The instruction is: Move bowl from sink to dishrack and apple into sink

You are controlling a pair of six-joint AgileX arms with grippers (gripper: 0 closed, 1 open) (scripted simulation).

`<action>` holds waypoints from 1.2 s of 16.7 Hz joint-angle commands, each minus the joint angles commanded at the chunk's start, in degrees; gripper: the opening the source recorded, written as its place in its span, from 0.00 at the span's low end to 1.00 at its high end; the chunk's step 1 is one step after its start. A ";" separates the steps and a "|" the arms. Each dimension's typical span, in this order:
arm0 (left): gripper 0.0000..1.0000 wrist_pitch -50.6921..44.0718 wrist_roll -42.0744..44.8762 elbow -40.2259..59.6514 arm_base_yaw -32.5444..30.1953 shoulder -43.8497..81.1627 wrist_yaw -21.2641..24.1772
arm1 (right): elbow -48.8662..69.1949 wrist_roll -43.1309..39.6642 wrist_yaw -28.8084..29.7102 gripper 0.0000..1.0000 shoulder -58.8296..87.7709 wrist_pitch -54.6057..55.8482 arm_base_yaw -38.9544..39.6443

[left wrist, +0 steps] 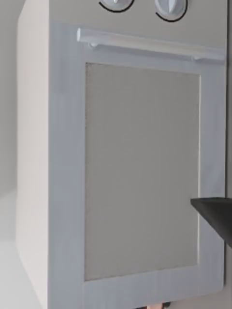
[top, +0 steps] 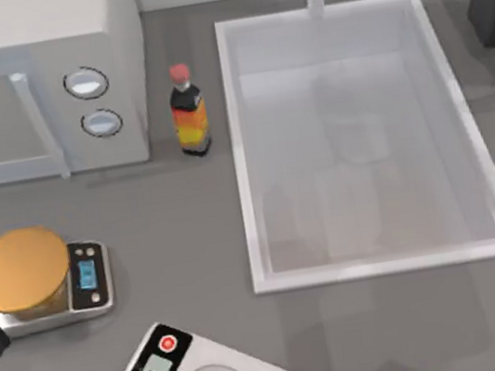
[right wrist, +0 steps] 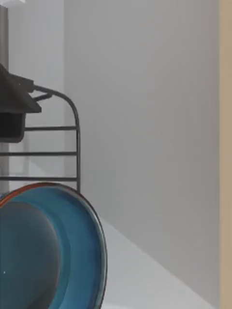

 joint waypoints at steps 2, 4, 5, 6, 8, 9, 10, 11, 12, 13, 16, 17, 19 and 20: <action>1.00 0.00 0.00 0.00 0.00 0.00 0.00 | -4.82 -0.08 1.33 1.00 -10.27 -3.98 1.48; 1.00 0.00 0.00 0.00 0.00 0.00 0.00 | -9.90 -0.11 2.77 1.00 -21.45 -8.20 3.08; 1.00 0.00 0.00 0.00 0.00 0.00 0.00 | -12.52 -0.13 3.49 1.00 -27.24 -10.37 3.89; 1.00 0.00 0.00 0.00 0.00 0.00 0.00 | -15.18 -0.16 4.22 1.00 -33.08 -12.56 4.70; 1.00 0.00 0.00 0.00 0.00 0.00 0.00 | -20.60 -0.21 5.65 1.00 -44.58 -17.01 6.30; 1.00 0.00 0.00 0.00 0.00 0.00 0.00 | -23.34 -0.24 6.39 1.00 -50.05 -19.26 7.14; 1.00 0.00 0.00 0.00 0.00 0.00 0.00 | -26.07 -0.26 7.15 1.00 -55.24 -21.54 7.99; 1.00 0.00 0.00 0.00 0.00 0.00 0.00 | -28.75 -0.30 7.93 1.00 -60.09 -23.83 8.85; 1.00 0.00 0.00 0.00 0.00 0.00 0.00 | -31.35 -0.35 8.70 1.00 -64.54 -26.07 9.70; 1.00 0.00 0.00 0.00 0.00 0.00 0.00 | -33.81 -0.41 9.44 1.00 -68.54 -28.20 10.52; 1.00 0.00 0.00 0.00 0.00 0.00 0.00 | -39.87 -0.58 11.26 1.00 -77.10 -33.35 12.53; 1.00 0.00 0.00 0.00 0.00 0.00 0.00 | -41.21 -0.60 11.64 1.00 -78.74 -34.51 12.95; 1.00 0.00 0.00 0.00 0.00 0.00 0.00 | -42.46 -0.60 11.99 1.00 -80.19 -35.62 13.34; 1.00 0.00 0.00 0.00 0.00 0.00 0.00 | -42.46 -0.60 11.99 1.00 -80.19 -35.62 13.34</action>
